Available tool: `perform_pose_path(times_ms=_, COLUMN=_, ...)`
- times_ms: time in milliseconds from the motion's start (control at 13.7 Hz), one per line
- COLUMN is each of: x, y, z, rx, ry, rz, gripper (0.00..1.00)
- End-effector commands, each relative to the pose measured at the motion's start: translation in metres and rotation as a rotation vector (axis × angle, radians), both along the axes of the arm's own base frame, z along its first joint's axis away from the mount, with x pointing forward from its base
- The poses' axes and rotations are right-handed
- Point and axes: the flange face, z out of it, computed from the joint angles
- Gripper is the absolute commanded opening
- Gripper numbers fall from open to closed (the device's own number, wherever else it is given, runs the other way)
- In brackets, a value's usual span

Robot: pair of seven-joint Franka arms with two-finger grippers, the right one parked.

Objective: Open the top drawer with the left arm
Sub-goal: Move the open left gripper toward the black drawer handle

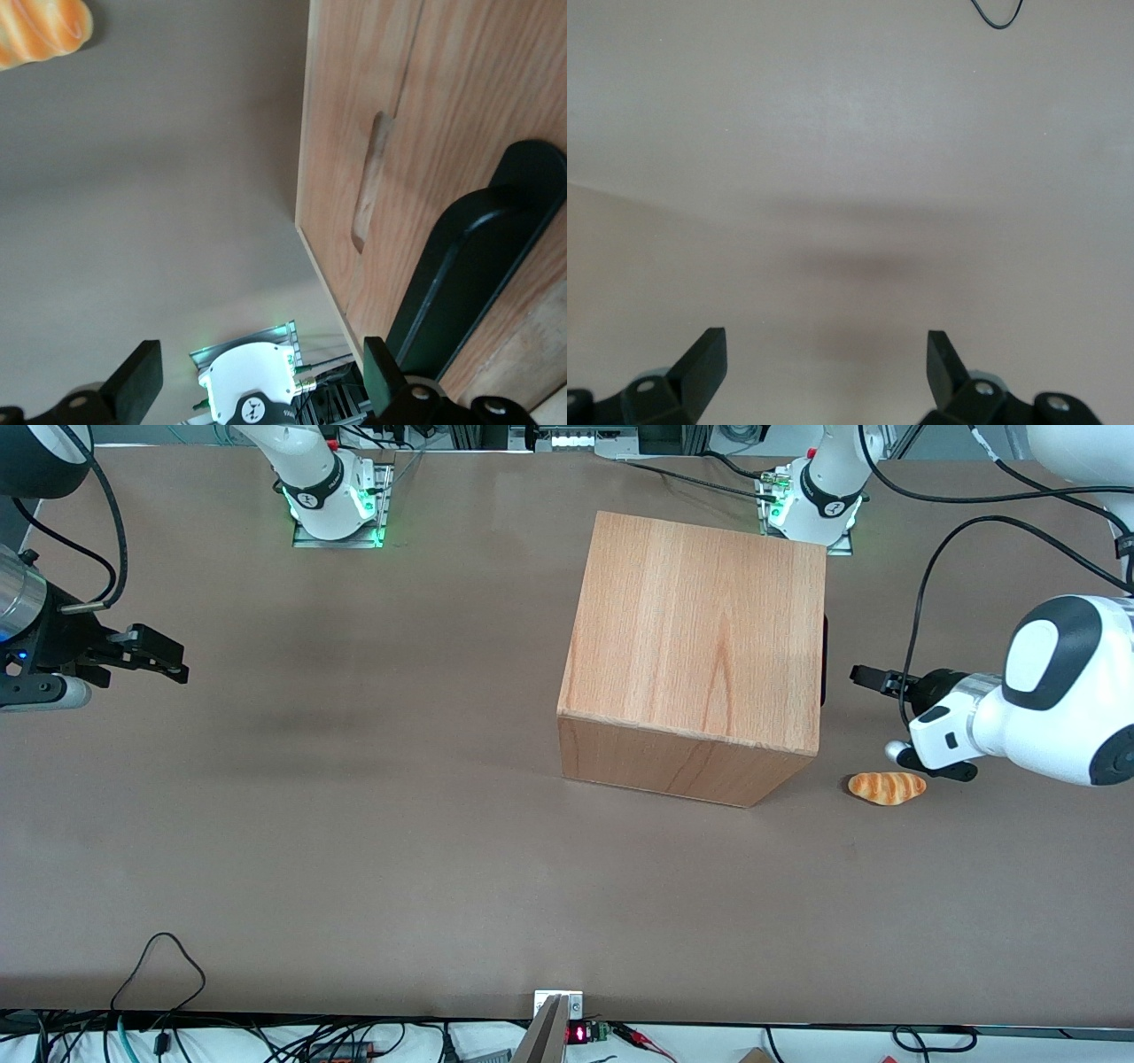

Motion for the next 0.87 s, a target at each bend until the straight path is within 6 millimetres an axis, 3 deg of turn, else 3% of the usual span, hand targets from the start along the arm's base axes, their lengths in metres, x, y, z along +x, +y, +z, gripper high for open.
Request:
perform_pose_path(times_ms=0, x=-0.022, y=-0.013, z=0.006, rx=-0.030, ry=-0.031, rz=-0.013, gripper=1.00)
perform_pose_path(times_ms=801, x=-0.030, y=-0.034, z=-0.010, rx=-0.080, ry=0.012, rz=-0.029, gripper=1.00)
